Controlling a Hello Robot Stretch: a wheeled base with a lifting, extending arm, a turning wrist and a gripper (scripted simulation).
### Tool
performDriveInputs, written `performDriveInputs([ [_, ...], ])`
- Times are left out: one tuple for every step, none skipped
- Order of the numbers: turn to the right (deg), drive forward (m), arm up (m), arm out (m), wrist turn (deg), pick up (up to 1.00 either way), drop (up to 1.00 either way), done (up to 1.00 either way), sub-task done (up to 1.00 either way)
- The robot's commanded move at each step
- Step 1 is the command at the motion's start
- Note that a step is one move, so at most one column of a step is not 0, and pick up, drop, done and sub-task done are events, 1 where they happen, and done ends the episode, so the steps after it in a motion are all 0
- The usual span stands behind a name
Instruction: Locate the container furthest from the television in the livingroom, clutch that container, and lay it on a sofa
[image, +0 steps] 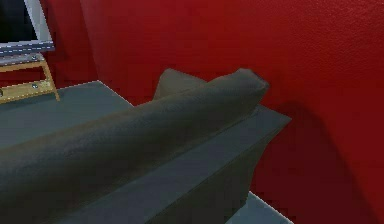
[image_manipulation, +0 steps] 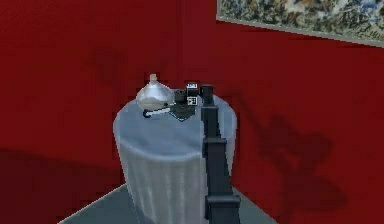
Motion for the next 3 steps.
performDriveInputs([
  [0.0, 0.00, 0.16, 0.00, 0.0, 0.00, 0.00, 0.00, 0.00],
  [0.0, 0.00, 0.00, 0.00, -45.0, 0.00, 0.00, 0.00, 0.00],
  [0.0, 0.00, 0.00, 0.00, -45.0, 0.00, 0.00, 0.00, 0.00],
])
